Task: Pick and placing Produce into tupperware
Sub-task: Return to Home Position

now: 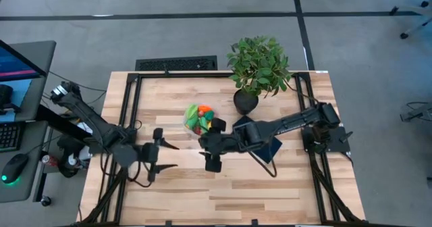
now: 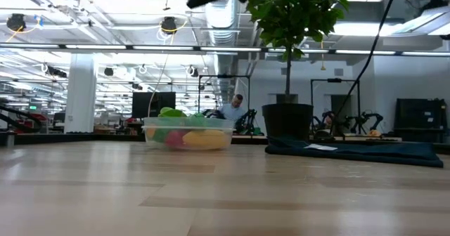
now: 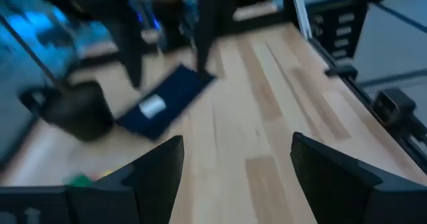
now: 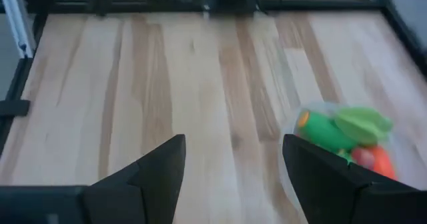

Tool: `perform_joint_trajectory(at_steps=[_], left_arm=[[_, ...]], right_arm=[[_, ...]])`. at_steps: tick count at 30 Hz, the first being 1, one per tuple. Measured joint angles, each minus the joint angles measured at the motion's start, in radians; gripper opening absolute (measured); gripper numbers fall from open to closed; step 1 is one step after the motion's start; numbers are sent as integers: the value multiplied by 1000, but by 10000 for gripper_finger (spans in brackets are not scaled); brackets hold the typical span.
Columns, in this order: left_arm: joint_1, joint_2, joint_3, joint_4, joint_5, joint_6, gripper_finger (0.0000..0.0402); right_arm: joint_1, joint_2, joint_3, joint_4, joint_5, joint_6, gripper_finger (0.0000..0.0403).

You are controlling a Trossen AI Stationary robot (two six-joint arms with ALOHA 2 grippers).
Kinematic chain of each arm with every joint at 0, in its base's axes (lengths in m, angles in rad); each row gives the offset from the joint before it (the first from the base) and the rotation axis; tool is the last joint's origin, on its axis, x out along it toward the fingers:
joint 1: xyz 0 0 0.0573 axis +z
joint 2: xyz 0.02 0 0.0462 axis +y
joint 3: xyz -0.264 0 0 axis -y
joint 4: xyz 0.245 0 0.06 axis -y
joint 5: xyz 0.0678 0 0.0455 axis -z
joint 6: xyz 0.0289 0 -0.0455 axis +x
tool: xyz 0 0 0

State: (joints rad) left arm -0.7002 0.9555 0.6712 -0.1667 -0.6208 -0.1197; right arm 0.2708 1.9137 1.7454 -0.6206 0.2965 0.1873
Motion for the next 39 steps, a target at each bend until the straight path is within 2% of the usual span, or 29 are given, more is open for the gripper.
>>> perform_joint_trajectory(at_steps=[5, 8, 13, 20, 23, 28, 30, 35, 39], left_arm=[[0, -66, 0, 30, -65, 100, 265], [0, -133, 0, 40, -57, 156, 265], [-1, -241, 0, 176, 100, 332, 265], [16, -290, 0, 317, 227, 547, 265], [86, -284, 0, 361, 313, 579, 265], [300, -241, -1, 399, 591, 515, 265], [375, -234, -2, 388, 662, 477, 265], [497, -282, -2, 246, 680, 454, 265], [573, -368, -2, 131, 669, 462, 265]], right_arm=[[22, 0, 0, 50, 19, -64, 244], [29, -11, -2, 68, 19, -92, 244], [48, -68, 0, 124, -2, -159, 244], [50, -152, 0, 130, -11, -226, 244], [48, -186, 0, 128, -11, -249, 244], [48, -227, 0, 116, -11, -272, 244], [48, -239, 0, 87, -11, -266, 244], [49, -268, -3, -40, -7, -195, 244], [53, -341, -102, -2, -1, -152, 244]])
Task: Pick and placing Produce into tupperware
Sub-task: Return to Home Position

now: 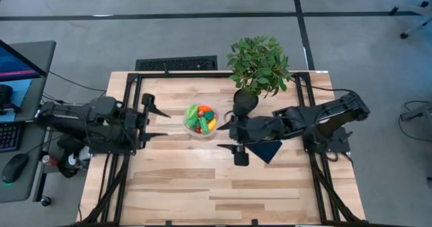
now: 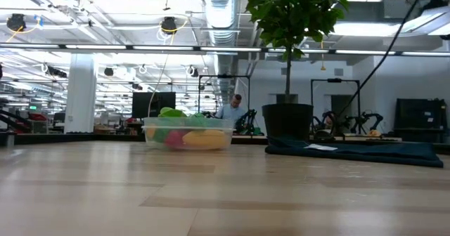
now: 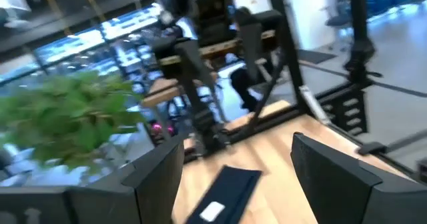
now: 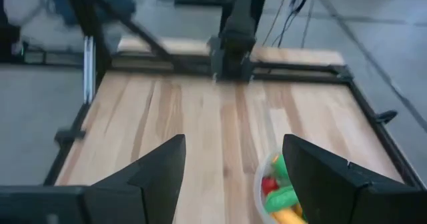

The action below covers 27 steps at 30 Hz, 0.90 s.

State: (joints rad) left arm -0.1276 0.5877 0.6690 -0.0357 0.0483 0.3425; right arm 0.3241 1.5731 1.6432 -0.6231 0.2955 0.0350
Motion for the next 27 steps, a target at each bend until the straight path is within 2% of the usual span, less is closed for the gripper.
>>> perform_joint_trajectory(at_steps=[4, 8, 16, 20, 27], left_arm=[[48, -110, -34, -19, 0, 1, 265], [66, -231, -124, -15, -12, -36, 265], [67, -474, -309, -3, -95, -146, 265], [67, -581, -347, -37, -138, -148, 265], [67, -577, -364, -70, -155, -158, 265]], right_arm=[[12, -123, -196, 188, 47, 21, 244], [17, -255, -421, 435, 50, 19, 244], [16, -482, -831, 855, 55, 36, 244], [23, -567, -1004, 1029, 113, 55, 244], [28, -691, -1208, 1189, 156, 89, 244]])
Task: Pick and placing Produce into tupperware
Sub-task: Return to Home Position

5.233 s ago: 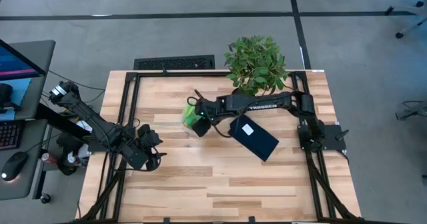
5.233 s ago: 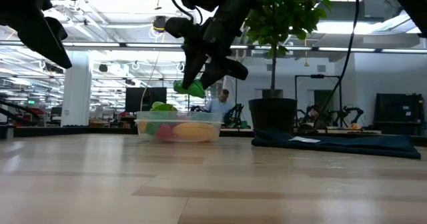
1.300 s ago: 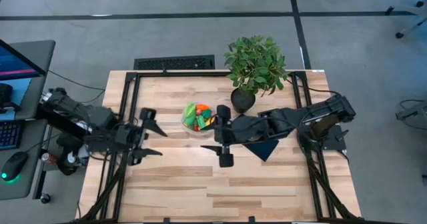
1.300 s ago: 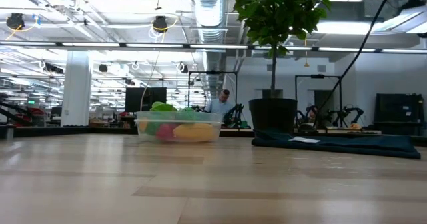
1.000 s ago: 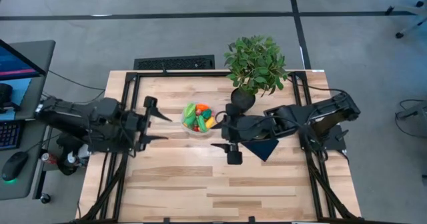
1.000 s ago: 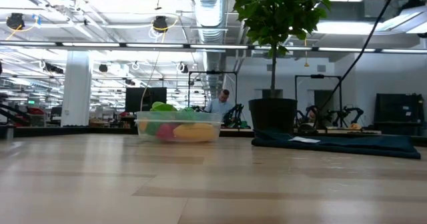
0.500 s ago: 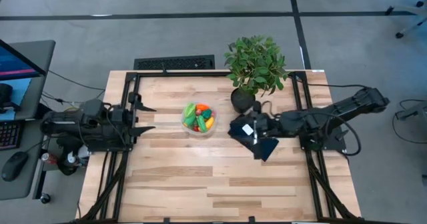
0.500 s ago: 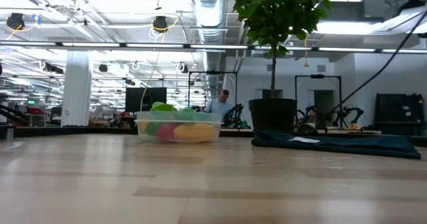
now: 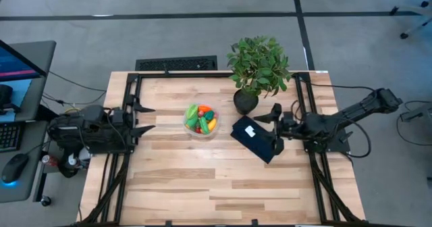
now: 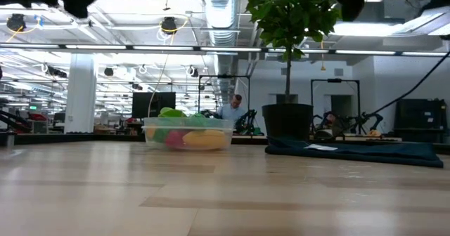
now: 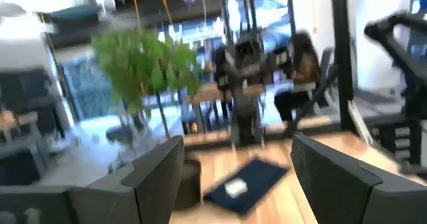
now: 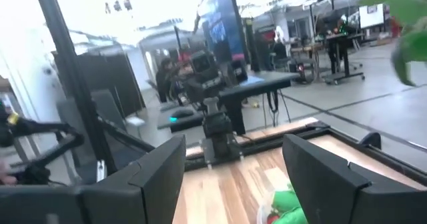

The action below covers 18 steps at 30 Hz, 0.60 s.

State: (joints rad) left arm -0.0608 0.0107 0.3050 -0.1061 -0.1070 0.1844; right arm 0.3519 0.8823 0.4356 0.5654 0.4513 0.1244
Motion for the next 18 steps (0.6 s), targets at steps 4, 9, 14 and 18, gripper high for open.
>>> perform_joint_trajectory(at_steps=[4, 9, 14, 18], left_arm=[[0, -9, -2, -40, -6, -32, 265], [0, -9, -2, -41, -16, -37, 265], [0, -8, -2, -35, -37, -46, 265], [0, -8, -2, -35, -42, -49, 265]], right_arm=[[-3, -67, -91, 76, -19, 17, 244], [-81, -198, -217, 164, -213, 60, 244], [-140, -302, -281, 165, -293, 71, 244], [-178, -369, -307, 68, -298, 105, 244]])
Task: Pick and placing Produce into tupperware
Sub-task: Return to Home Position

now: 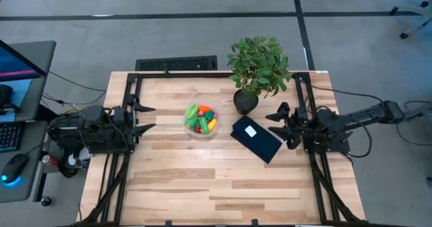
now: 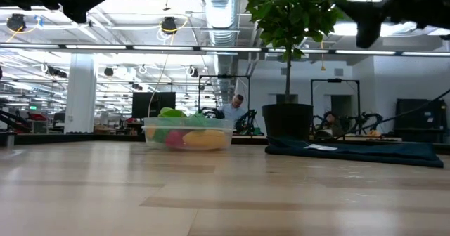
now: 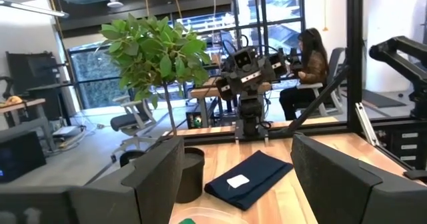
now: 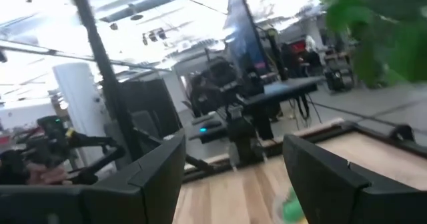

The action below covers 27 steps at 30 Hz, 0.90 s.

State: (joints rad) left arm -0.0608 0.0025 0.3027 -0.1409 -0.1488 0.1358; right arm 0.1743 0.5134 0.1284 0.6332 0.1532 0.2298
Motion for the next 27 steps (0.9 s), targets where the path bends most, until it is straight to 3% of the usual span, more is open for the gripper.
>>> perform_joint_trajectory(at_steps=[8, 27], left_arm=[[0, 0, 0, 0, -16, -10, 265], [0, 0, 2, -162, -6, -86, 265]], right_arm=[[-60, -142, -122, -21, -51, 67, 244], [-60, -404, -122, -538, 22, 168, 244]])
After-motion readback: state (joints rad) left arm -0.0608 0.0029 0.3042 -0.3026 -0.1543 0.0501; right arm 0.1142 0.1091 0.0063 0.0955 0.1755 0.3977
